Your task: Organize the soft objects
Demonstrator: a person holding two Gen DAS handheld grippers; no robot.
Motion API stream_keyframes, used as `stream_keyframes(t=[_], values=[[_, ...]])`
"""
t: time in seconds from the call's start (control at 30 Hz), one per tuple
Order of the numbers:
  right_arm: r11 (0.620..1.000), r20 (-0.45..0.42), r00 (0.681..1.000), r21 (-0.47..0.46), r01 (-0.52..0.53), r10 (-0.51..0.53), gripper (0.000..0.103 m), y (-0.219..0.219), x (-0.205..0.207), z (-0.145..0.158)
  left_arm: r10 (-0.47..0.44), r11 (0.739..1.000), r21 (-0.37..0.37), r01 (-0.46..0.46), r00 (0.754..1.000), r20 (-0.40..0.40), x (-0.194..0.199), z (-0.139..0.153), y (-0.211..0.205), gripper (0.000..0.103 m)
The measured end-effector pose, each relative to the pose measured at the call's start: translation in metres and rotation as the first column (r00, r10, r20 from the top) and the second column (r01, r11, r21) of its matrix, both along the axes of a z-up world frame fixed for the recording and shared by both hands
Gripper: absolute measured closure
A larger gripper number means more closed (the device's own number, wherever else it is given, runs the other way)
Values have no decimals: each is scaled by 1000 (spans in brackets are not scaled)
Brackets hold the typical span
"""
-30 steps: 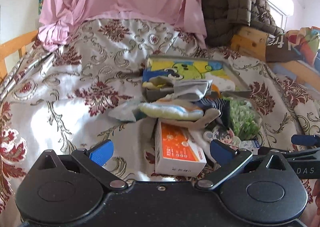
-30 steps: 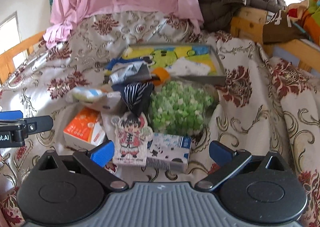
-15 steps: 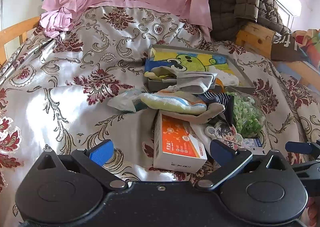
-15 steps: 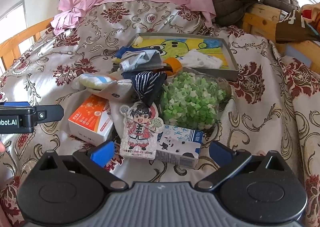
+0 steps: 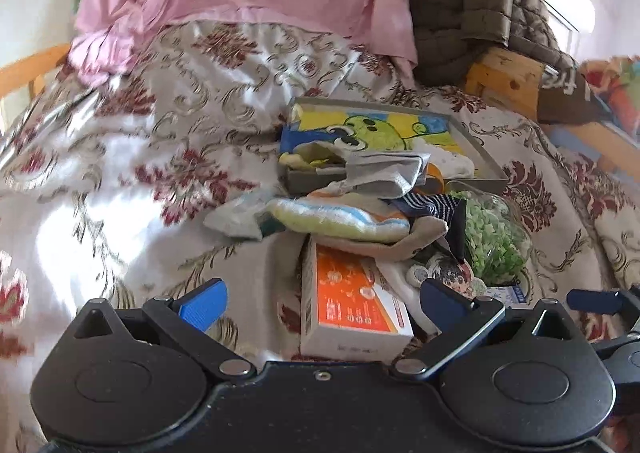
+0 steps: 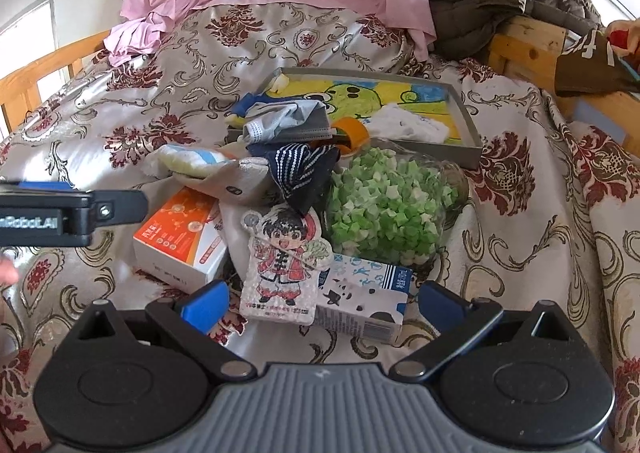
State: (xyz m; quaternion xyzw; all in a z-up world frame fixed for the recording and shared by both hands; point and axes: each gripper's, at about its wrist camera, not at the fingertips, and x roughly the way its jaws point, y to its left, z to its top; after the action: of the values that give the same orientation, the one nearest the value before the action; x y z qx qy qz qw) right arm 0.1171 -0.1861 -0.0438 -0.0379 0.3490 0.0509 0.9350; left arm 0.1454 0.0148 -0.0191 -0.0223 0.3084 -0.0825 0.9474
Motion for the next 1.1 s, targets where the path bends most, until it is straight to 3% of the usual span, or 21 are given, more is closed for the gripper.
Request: stream_keyframes(t=[0.3, 0.43, 0.63, 0.87, 1.03, 1.1], values=[[999, 2, 1000, -47, -21, 22, 0, 8, 3, -7, -157, 984, 106, 143, 979, 133, 16, -2, -13, 1], [998, 0, 999, -57, -37, 37, 0, 11, 4, -10, -257, 958, 180, 223, 947, 192, 19, -3, -24, 3], [994, -7, 998, -91, -64, 64, 1, 19, 9, -16, -395, 903, 274, 332, 892, 219, 24, -13, -38, 10], [987, -11, 997, -137, -80, 79, 7, 26, 13, -24, -503, 848, 317, 424, 833, 232, 36, -18, -44, 33], [986, -18, 996, -141, -87, 85, 15, 28, 17, -26, -562, 813, 314, 491, 801, 204, 40, -22, -50, 66], [986, -21, 996, -137, -91, 89, 17, 29, 18, -27, -582, 800, 310, 514, 791, 190, 40, -25, -51, 73]])
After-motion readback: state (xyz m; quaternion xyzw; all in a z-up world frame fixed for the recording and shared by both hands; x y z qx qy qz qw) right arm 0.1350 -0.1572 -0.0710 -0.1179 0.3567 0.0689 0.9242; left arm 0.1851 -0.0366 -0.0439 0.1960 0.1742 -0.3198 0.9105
